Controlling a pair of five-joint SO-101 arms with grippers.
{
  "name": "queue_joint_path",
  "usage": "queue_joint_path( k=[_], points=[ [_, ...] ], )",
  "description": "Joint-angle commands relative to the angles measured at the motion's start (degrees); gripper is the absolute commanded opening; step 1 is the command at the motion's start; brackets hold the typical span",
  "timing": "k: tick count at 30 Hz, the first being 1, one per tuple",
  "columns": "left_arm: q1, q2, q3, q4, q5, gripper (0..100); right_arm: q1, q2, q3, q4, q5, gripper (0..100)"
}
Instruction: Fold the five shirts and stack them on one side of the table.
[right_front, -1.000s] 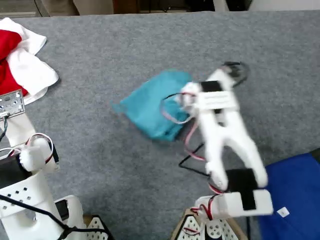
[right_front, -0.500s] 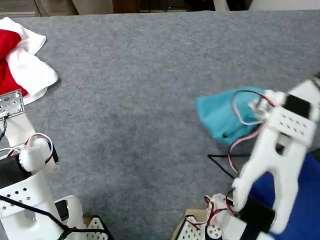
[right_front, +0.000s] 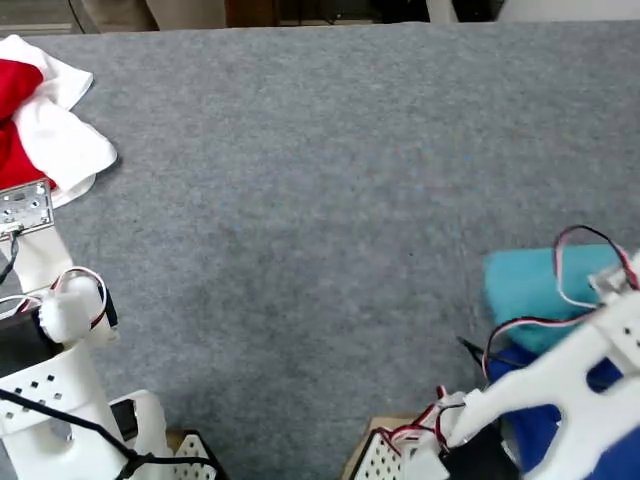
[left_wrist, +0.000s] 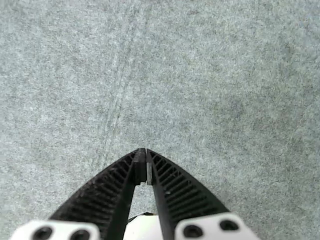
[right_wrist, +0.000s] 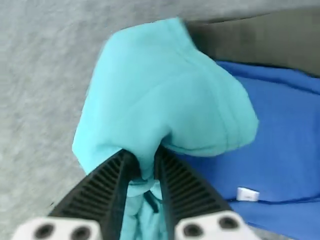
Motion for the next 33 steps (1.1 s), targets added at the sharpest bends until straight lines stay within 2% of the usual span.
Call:
queue_joint_path(
  k=[1,9,16,24,33],
  points=[
    [-0.62,-0.48,-0.79,-0.35,-0.35,2,6.55,-2.86,-3.56,0.18,3.69,0.6],
    [-0.62,-0.48,-0.79,-0.26,-0.35,2,14.2,-2.86,-5.58,-0.18,8.09,0.6],
    [-0.62,-0.48,-0.62,0.7,-0.35,2,16.75,-2.68,-13.41,0.26,8.09,0.6],
    [-0.62,-0.48,-0.62,0.79,-0.35,2,16.75,-2.68,-12.0,7.82,8.35,0.6],
    [-0.53,-0.48,-0.79,0.79,-0.35,2,22.9,-2.95,-6.2,8.26,24.18,0.6]
  ],
)
